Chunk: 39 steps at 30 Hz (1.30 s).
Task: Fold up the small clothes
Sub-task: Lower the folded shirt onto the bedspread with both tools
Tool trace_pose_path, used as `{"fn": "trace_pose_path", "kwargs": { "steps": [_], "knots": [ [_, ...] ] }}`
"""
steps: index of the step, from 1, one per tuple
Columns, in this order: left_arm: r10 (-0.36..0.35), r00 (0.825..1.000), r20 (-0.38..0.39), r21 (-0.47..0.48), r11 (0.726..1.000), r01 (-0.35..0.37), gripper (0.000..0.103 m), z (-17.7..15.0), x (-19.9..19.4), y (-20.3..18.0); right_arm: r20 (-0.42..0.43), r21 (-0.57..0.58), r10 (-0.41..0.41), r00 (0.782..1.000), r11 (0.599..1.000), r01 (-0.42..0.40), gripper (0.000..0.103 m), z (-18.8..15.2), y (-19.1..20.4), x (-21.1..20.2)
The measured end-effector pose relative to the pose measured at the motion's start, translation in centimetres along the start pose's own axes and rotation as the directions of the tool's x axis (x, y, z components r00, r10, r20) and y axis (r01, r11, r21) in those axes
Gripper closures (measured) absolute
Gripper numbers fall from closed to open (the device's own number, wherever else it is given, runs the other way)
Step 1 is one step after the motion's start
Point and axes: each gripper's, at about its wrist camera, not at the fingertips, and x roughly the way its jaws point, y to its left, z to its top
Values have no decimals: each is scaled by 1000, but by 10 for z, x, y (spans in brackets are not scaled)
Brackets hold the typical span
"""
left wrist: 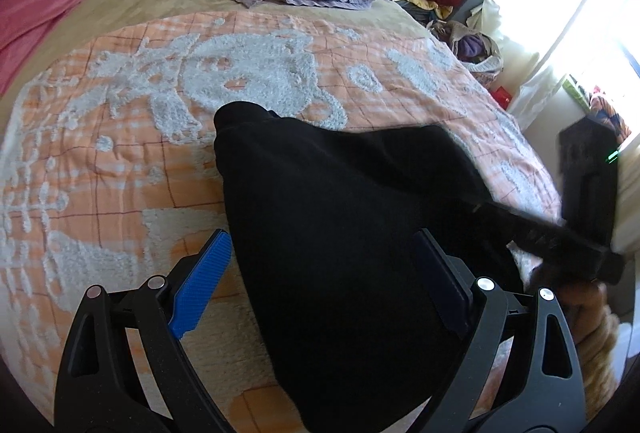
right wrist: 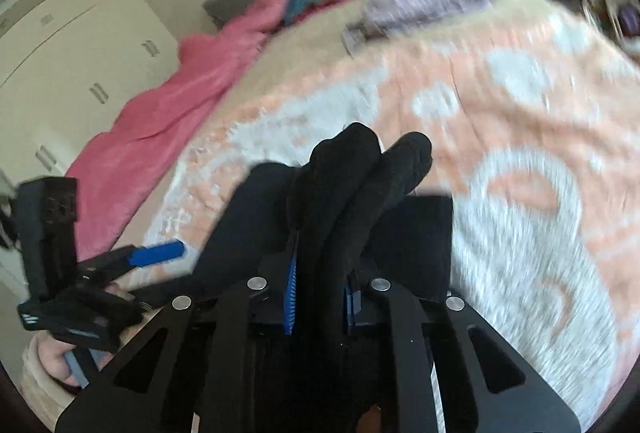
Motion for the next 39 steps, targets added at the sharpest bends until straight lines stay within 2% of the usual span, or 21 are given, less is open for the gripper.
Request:
{"fn": "trace_pose_path", "kwargs": {
  "steps": [4, 8, 12, 19, 23, 27, 31, 39],
  "knots": [
    [11, 1000, -3, 20, 1000, -10, 18, -6, -1, 0, -19, 3, -15, 1000, 1000, 15, 87, 6, -7, 15],
    [7, 1000, -18, 4, 1000, -7, 16, -10, 4, 6, -67, 46, -59, 996, 997, 62, 87, -6, -26, 30],
    [-2, 999, -36, -4, 1000, 2, 16, -15, 7, 9, -67, 88, -60, 996, 994, 66, 87, -21, -38, 34],
    [-46, 997, -65, -30, 999, 44, 16, -22, 15, 15, -59, 101, -80, 995, 991, 86, 74, -28, -41, 28],
    [-72, 995, -68, -55, 996, 68, 15, -27, 17, 19, -52, 89, -83, 995, 992, 87, 70, -30, -36, 19],
    [-88, 994, -67, -76, 994, 83, 15, -29, 17, 21, -53, 80, -64, 997, 994, 68, 56, -37, -32, 8],
    [-101, 993, -65, -78, 992, 96, 15, -33, 14, 18, -56, 91, -39, 998, 995, 44, 50, -48, -29, -5],
    [-140, 988, -62, -97, 986, 133, 15, -44, 9, 14, -48, 158, 57, 997, 986, -49, 48, -82, -28, -34]
  ]
}}
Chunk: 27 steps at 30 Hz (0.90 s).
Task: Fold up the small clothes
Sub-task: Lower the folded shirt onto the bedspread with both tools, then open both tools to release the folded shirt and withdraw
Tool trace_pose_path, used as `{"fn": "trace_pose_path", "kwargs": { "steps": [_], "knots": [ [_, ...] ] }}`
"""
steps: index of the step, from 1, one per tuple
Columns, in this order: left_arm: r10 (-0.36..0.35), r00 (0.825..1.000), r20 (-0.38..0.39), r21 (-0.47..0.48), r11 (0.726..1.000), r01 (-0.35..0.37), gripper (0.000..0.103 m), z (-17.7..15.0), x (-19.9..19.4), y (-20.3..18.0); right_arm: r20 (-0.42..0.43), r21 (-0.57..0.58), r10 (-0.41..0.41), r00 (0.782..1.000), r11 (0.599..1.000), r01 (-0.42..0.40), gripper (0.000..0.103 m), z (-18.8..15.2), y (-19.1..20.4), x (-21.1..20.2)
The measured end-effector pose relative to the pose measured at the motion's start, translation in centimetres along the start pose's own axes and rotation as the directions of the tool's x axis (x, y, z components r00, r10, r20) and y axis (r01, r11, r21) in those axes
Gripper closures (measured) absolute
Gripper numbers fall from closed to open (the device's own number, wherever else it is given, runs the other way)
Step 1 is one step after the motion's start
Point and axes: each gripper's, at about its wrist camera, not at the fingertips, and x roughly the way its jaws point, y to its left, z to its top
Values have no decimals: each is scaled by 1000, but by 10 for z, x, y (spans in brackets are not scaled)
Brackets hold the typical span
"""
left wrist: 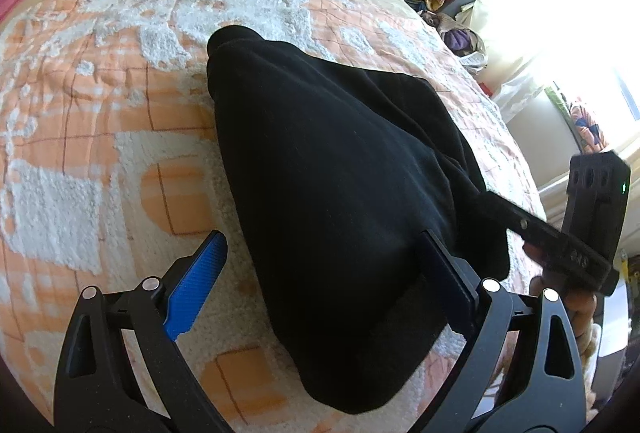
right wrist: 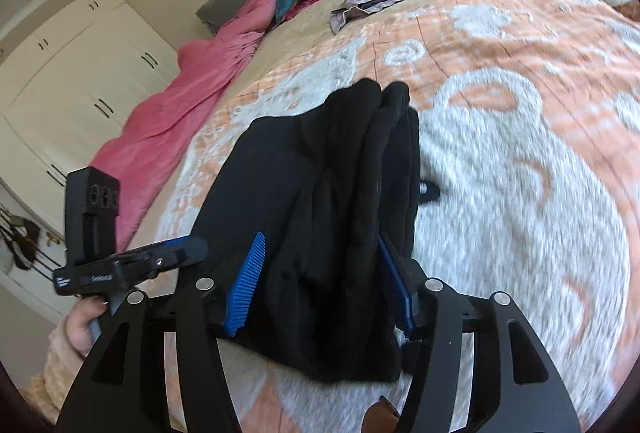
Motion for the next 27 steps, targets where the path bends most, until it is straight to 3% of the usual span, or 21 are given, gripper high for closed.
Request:
{"fn": "trace_pose_path", "kwargs": {
  "steps": [2, 3, 8, 11, 12, 15, 27],
  "knots": [
    [-11, 1000, -1, 0, 1000, 11, 15, -5, -1, -2, 3, 2, 7, 1000, 1000, -7, 58, -6, 1, -3],
    [-16, 1000, -2, -1, 1000, 16, 15, -7, -1, -2, 15, -10, -6, 1000, 1000, 6, 84, -9, 2, -6],
    [-11, 1000, -28, 20, 1000, 11, 15, -22, 6, -10, 42, 23, -83, 996, 996, 82, 85, -19, -6, -10],
    [-5, 999, -31, 30, 1000, 6, 15, -28, 10, -12, 31, 38, -147, 989, 989, 146, 63, -24, -11, -5],
    [-8, 999, -33, 25, 1000, 8, 15, -29, 11, -12, 29, 41, -162, 986, 986, 161, 51, -26, -12, -4],
    [-12, 999, -31, 8, 1000, 12, 15, -31, 12, -9, 43, 45, -172, 984, 984, 171, 49, -30, -11, -8],
    [12, 1000, -3, 29, 1000, -12, 15, -32, -8, -12, 168, -55, -268, 949, 958, 281, 8, -35, 23, -46]
  ]
}}
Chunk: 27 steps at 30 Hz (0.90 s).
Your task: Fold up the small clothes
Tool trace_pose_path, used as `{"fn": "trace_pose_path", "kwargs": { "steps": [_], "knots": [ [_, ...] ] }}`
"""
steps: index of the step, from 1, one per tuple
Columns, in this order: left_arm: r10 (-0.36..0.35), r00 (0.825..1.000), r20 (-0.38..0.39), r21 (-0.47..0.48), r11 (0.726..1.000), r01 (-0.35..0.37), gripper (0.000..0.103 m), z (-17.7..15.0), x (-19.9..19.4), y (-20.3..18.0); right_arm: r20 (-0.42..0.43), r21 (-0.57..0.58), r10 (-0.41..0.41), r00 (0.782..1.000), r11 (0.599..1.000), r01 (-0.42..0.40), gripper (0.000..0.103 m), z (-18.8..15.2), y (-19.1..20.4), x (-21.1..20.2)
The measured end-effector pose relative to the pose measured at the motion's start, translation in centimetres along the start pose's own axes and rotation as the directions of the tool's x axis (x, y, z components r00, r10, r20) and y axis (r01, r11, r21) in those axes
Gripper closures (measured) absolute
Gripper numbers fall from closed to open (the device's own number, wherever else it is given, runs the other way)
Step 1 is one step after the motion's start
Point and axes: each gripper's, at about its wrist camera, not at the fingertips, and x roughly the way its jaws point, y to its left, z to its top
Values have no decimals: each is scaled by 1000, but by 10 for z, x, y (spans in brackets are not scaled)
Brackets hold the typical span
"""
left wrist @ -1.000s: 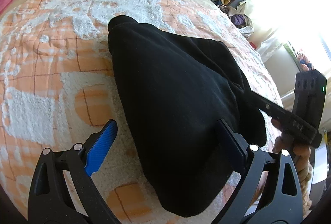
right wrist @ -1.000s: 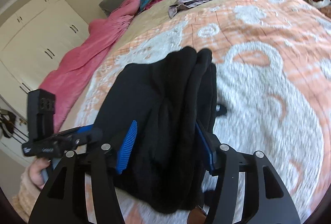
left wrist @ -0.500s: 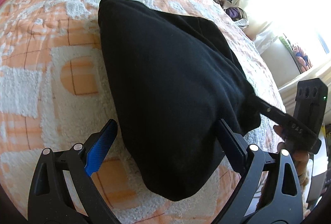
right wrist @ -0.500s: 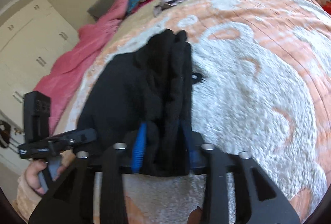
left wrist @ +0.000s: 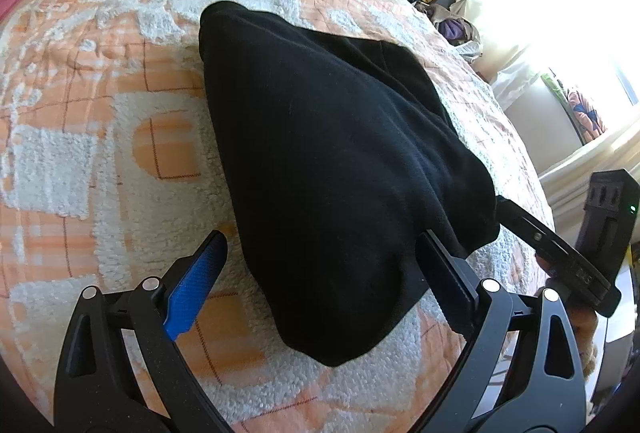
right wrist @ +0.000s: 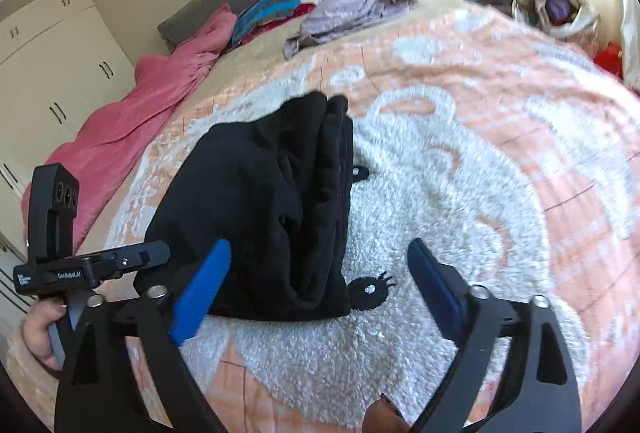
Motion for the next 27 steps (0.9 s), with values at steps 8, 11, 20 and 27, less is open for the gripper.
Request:
{"fn": "trace_pose_path", "kwargs": {
  "steps": [8, 11, 20, 27],
  "knots": [
    [9, 999, 49, 19, 1000, -10, 10, -6, -25, -7, 118, -88, -64, 991, 993, 74, 5, -3, 26, -42],
    [6, 997, 72, 25, 1000, -8, 10, -11, -36, -12, 157, -111, -72, 985, 990, 90, 5, -6, 36, -56],
    [10, 983, 182, 63, 998, -21, 10, -31, -77, -33, 237, -170, -102, 966, 975, 144, 5, -35, 63, -92],
    [36, 968, 248, 105, 992, -64, 10, -62, -98, -43, 242, -163, -129, 962, 972, 171, 5, -70, 70, -101]
  ]
}}
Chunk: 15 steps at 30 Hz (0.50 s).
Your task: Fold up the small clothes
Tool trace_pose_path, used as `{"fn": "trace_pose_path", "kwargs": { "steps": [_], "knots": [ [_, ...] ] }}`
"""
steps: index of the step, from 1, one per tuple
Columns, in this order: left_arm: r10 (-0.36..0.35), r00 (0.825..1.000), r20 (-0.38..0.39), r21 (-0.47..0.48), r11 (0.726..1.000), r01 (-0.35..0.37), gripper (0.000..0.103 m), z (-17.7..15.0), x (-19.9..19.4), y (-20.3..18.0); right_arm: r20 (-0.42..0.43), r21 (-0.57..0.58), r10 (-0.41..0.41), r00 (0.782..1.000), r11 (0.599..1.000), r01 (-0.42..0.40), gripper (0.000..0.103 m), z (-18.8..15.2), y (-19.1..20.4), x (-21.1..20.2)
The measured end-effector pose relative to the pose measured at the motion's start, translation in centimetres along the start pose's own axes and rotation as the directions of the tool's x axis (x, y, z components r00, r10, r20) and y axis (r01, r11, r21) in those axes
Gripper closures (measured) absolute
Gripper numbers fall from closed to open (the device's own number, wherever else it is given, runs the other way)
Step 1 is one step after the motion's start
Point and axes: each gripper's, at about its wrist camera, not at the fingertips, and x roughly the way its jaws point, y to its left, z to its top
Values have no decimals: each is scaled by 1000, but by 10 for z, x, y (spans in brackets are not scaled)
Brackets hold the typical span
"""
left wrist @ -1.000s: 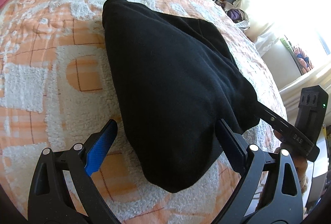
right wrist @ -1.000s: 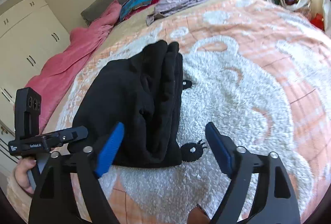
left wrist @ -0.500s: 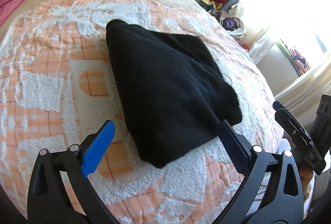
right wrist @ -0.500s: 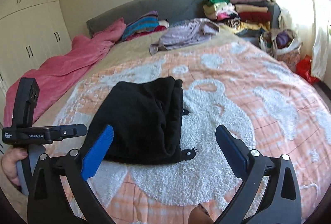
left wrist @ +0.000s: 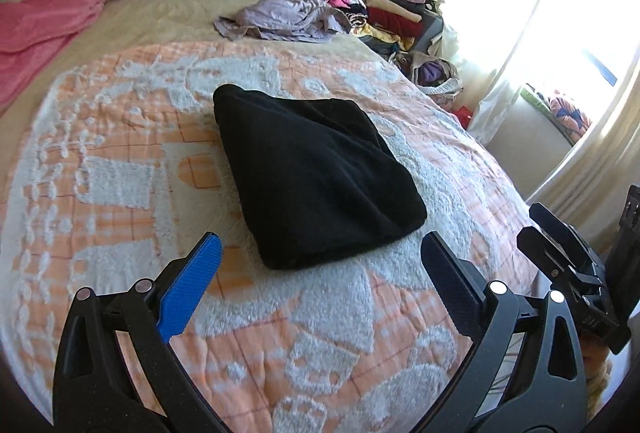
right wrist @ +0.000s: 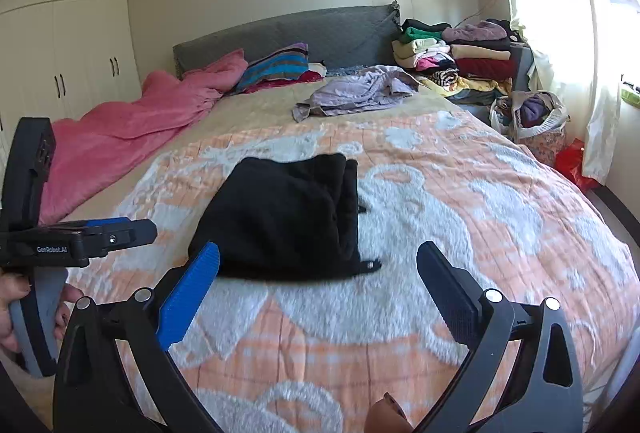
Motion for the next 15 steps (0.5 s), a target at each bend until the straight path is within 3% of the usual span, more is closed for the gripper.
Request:
{"fn": "trace_pose_path", "kwargs": {
  "steps": [15],
  "knots": [
    [61, 998, -6, -5, 998, -61, 10, -75, -16, 4, -85, 48, -5, 996, 999, 9, 5, -58, 11, -4]
  ]
}}
